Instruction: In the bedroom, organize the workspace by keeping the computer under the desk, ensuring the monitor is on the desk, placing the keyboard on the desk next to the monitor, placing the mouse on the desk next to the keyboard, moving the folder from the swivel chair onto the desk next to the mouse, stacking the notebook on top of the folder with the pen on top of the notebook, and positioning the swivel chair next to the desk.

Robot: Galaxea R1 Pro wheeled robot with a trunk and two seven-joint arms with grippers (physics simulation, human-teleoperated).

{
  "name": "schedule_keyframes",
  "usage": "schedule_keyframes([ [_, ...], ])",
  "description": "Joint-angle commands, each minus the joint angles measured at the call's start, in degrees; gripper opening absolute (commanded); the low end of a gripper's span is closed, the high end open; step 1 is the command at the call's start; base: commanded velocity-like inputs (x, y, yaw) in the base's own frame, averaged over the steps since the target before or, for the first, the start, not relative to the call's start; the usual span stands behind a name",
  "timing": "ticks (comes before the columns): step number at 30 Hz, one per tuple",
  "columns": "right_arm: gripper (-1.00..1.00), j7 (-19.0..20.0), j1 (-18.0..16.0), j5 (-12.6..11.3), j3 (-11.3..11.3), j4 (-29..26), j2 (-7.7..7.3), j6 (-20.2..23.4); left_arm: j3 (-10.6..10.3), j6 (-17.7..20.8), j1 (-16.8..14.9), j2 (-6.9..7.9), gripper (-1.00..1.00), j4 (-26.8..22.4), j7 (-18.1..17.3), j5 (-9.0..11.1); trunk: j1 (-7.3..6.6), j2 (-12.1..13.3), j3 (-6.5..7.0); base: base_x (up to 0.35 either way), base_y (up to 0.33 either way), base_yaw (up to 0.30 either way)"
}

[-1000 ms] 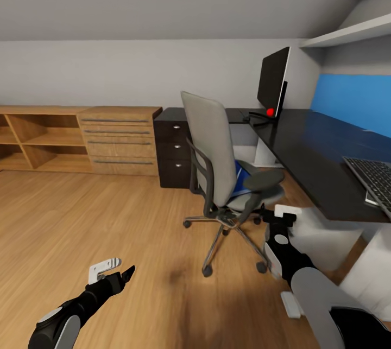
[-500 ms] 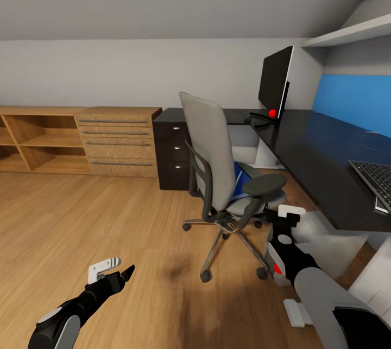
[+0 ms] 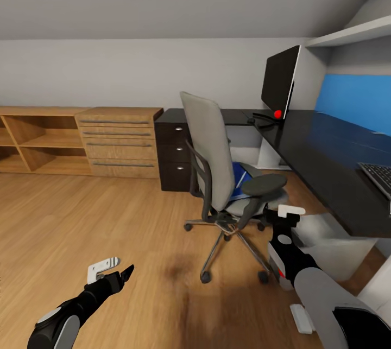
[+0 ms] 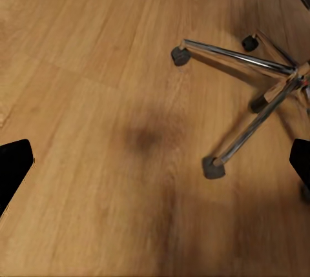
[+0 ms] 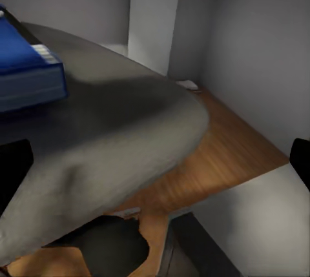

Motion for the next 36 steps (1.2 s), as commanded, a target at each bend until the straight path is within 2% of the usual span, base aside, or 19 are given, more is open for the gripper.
schedule_keyframes([
  [1, 1.0, -0.1, 0.0, 0.5, -0.3, 0.0, 0.05, -0.2, 0.1, 0.3, 0.0, -0.01, 1.0, 0.0, -0.2, 0.2, -0.01, 0.0, -0.05, 0.001, 0.213, 0.0],
  [6, 1.0, 0.0, -0.1, 0.6, 0.1, -0.1, 0.27, -0.3, 0.1, 0.3, 0.0, 0.01, 1.0, 0.0, -0.2, 0.3, -0.01, 0.0, -0.05, 0.0, 0.232, 0.0],
  [14, 1.0, 0.0, -0.1, 0.7, 0.4, -0.2, 1.0, -0.3, 0.1, 0.3, 0.0, 0.03, 1.0, 0.0, -0.1, 0.2, -0.01, 0.0, -0.05, 0.0, 0.019, 0.0],
  [19, 1.0, -0.1, -0.1, 0.4, 0.3, -0.2, 2.05, -0.4, 0.1, 0.3, 0.0, 0.05, 1.0, 0.0, -0.1, 0.2, -0.01, 0.0, -0.22, 0.0, 0.0, 0.026],
  [36, 1.0, -0.1, 0.0, 0.4, 0.2, -0.2, 2.65, -1.1, 0.2, 0.4, 0.0, 0.05, 1.0, 0.0, 0.1, 0.2, -0.01, 0.0, -1.21, 0.0, 0.0, 0.194],
])
